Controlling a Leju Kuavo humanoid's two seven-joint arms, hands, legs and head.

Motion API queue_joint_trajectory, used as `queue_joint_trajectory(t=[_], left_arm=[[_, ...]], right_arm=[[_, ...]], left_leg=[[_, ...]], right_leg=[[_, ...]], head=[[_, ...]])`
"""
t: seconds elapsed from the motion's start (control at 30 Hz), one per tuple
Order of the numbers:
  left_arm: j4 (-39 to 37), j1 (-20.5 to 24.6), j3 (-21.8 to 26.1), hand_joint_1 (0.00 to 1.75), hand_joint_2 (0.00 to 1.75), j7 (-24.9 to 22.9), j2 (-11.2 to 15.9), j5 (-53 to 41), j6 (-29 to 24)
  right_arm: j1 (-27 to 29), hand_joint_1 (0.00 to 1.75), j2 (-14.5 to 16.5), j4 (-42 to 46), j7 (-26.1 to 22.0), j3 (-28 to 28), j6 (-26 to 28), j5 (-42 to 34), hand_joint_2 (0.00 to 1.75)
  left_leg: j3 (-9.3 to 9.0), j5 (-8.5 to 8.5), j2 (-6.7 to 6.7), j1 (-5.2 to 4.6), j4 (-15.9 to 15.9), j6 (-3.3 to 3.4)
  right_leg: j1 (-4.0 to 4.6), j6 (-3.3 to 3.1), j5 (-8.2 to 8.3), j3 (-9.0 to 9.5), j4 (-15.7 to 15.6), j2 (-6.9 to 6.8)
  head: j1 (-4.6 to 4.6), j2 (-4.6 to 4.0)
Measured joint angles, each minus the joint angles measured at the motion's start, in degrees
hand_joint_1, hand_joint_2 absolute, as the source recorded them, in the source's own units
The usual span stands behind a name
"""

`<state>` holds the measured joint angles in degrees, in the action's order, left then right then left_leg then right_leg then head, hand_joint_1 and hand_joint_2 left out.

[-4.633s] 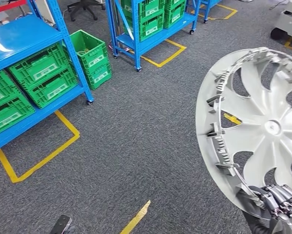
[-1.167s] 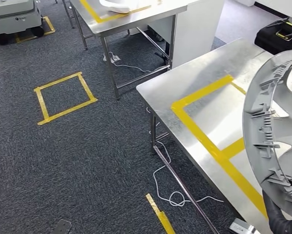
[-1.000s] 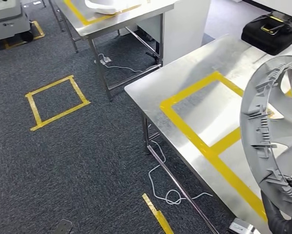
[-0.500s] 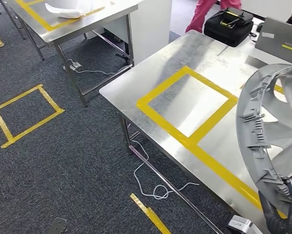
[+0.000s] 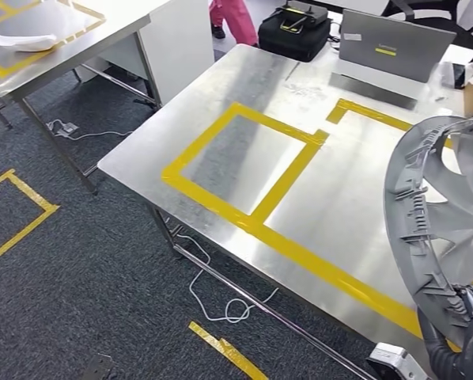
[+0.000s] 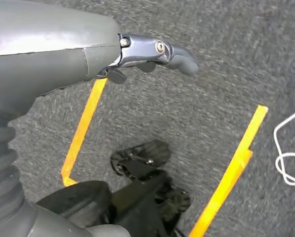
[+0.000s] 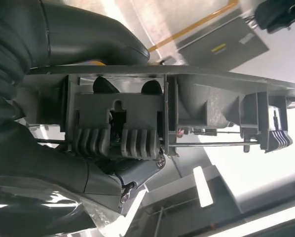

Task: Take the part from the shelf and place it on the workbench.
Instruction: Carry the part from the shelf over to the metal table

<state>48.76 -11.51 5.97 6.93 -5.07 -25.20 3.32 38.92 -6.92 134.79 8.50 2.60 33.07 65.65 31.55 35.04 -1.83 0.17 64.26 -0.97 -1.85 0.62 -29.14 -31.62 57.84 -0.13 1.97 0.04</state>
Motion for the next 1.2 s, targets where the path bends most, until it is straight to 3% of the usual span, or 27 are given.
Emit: queue_joint_trajectory(t=[0.07,0.1,0.13,0.17,0.23,0.3,0.37,0.4,0.47,0.5,0.53,0.57,0.6,0.73,0.83,0.9,0.97,1.03,1.2], left_arm=[[0.0,-0.2,0.4,0.00,1.75,0.0,0.0,-0.1,0.1],[0.0,-0.3,0.5,0.00,1.75,0.0,-0.1,-0.1,0.1],[0.0,-0.3,0.7,0.00,1.75,0.0,-0.1,-0.2,0.2],[0.0,-0.3,0.9,0.00,1.75,0.0,-0.1,-0.2,0.3],[-0.1,-0.3,1.2,0.00,1.75,0.1,-0.2,-0.3,0.3],[-0.1,-0.3,1.5,0.00,1.75,0.1,-0.3,-0.4,0.3],[-0.1,-0.2,1.6,0.00,1.75,0.2,-0.4,-0.5,0.4],[-0.1,0.0,1.7,0.00,1.75,0.2,-0.5,-0.5,0.4],[-0.1,0.1,1.8,0.00,1.75,0.4,-0.7,-0.6,0.5],[-0.1,0.1,2.0,0.00,1.75,0.5,-0.8,-0.7,0.5],[-0.2,0.1,2.1,0.00,1.75,0.6,-0.9,-0.7,0.6],[-0.3,0.1,2.2,0.00,1.75,0.6,-0.9,-0.7,0.6],[-0.4,0.2,2.3,0.00,1.75,0.7,-1.0,-0.7,0.6],[-0.8,0.6,2.6,0.00,1.75,0.7,-1.2,-0.8,0.7],[-0.8,0.6,2.6,0.00,1.75,0.7,-1.3,-0.8,0.7],[-1.0,0.9,2.7,0.00,1.75,0.8,-1.3,-0.9,0.8],[-2.2,2.1,2.9,0.00,1.75,1.7,-1.2,-1.4,1.2],[-4.6,3.9,2.9,0.00,1.75,4.1,-0.7,-1.6,1.8],[-10.3,6.8,1.8,0.00,1.75,7.7,1.3,-1.0,1.9]], right_arm=[[-0.1,1.75,-0.1,-0.1,0.4,0.0,-0.3,0.0,1.75],[0.0,1.75,-0.2,-0.1,0.6,0.0,-0.6,0.1,1.75],[0.0,1.75,-0.3,-0.2,0.7,0.1,-0.8,0.1,1.75],[0.0,1.75,-0.5,-0.2,0.9,0.1,-1.0,0.1,1.75],[-0.1,1.75,-0.7,-0.2,1.1,0.2,-1.2,0.1,1.75],[-0.2,1.75,-1.0,-0.2,1.1,0.2,-1.3,0.1,1.75],[-0.2,1.75,-1.2,-0.2,1.3,0.3,-1.5,0.1,1.75],[-0.1,1.75,-1.4,-0.2,1.5,0.4,-1.7,0.1,1.75],[-0.3,1.75,-2.1,-0.3,2.1,0.5,-2.4,-0.2,1.75],[-0.5,1.75,-2.6,-0.4,2.6,0.6,-2.9,-0.5,1.75],[-0.7,1.75,-3.2,-0.6,3.0,0.6,-3.5,-0.9,1.75],[-0.9,1.75,-3.8,-0.7,3.4,0.6,-4.1,-1.7,1.75],[-1.0,1.75,-4.3,-1.0,3.9,0.6,-4.7,-2.5,1.75],[-1.1,1.75,-5.7,-1.8,4.8,0.5,-6.3,-4.7,1.75],[-1.1,1.75,-5.7,-1.8,4.8,0.5,-6.3,-4.7,1.75],[-1.5,1.75,-6.6,-2.1,5.5,0.5,-8.1,-6.9,1.75],[-2.8,1.75,-9.5,-3.7,7.5,-0.2,-14.2,-13.0,1.75],[-4.7,1.75,-12.3,-6.0,9.2,-1.4,-20.1,-17.5,1.75],[-9.4,1.75,-14.9,-10.5,10.9,-2.6,-26.5,-18.4,1.75]], left_leg=[[3.85,2.53,1.16,0.03,7.5,0.18],[4.91,2.21,1.33,0.00,9.0,0.41],[5.00,0.68,1.54,-0.05,8.2,0.74],[4.14,-1.73,2.03,-0.12,5.3,1.14],[1.63,-6.03,5.02,-0.18,-2.2,2.01],[0.21,-7.04,7.26,-0.24,-6.1,2.43],[-0.21,-6.73,6.44,-0.25,-7.0,2.47],[-0.45,-6.82,5.71,-0.14,-7.4,2.51],[-1.01,-6.96,4.07,0.08,-8.4,2.76],[-1.20,-6.92,3.16,0.01,-8.5,2.91],[-1.30,-6.81,2.27,-0.09,-8.5,3.07],[-1.41,-6.68,1.36,-0.19,-8.5,3.15],[-1.55,-6.54,0.50,-0.27,-8.5,3.19],[-2.08,-6.08,-1.38,-0.35,-8.4,3.03],[-2.09,-6.08,-1.39,-0.35,-8.4,3.02],[-2.44,-5.71,-2.05,-0.54,-8.3,2.67],[-2.88,-5.23,-3.06,-0.92,-8.1,2.64],[-2.96,-5.19,-3.42,-1.03,-8.1,2.93],[-2.94,-5.53,-3.35,-0.81,-8.3,2.31]], right_leg=[[0.23,-0.16,-0.05,0.04,0.0,1.55],[0.36,-0.22,-0.09,0.13,0.0,2.38],[0.48,-0.26,-0.14,0.26,0.0,3.23],[0.56,-0.28,-0.18,0.41,0.0,4.06],[0.54,-0.20,-0.25,0.45,0.0,5.61],[0.28,0.29,-0.20,0.00,0.1,7.11],[0.06,1.09,-0.04,-0.55,-0.2,8.45],[0.11,1.40,-0.17,-0.84,-0.1,7.93],[0.43,1.76,-1.99,-2.65,2.9,4.65],[0.53,1.88,-3.65,-4.31,6.2,2.56],[0.58,2.04,-5.36,-6.30,10.0,1.34],[0.58,2.22,-6.52,-8.03,13.3,0.78],[0.57,2.37,-6.64,-8.93,15.0,0.53],[0.58,2.48,-2.77,-6.76,10.7,-0.09],[0.58,2.48,-2.69,-6.67,10.6,-0.11],[0.74,2.08,-0.85,-3.81,5.6,-1.40],[1.04,1.41,0.85,-0.64,0.1,-2.77],[1.27,1.05,0.74,-0.26,-0.6,-2.87],[1.53,0.66,0.75,-0.31,-0.5,-2.92]], head=[[-0.01,0.00],[0.00,0.00],[0.02,0.00],[0.02,0.00],[0.07,0.00],[-0.03,0.00],[-0.15,0.00],[-0.09,0.00],[0.18,0.00],[0.32,0.00],[0.41,0.00],[0.45,0.00],[0.44,0.00],[0.52,0.00],[0.52,0.00],[0.43,0.00],[0.31,0.00],[0.28,0.00],[0.27,0.00]])
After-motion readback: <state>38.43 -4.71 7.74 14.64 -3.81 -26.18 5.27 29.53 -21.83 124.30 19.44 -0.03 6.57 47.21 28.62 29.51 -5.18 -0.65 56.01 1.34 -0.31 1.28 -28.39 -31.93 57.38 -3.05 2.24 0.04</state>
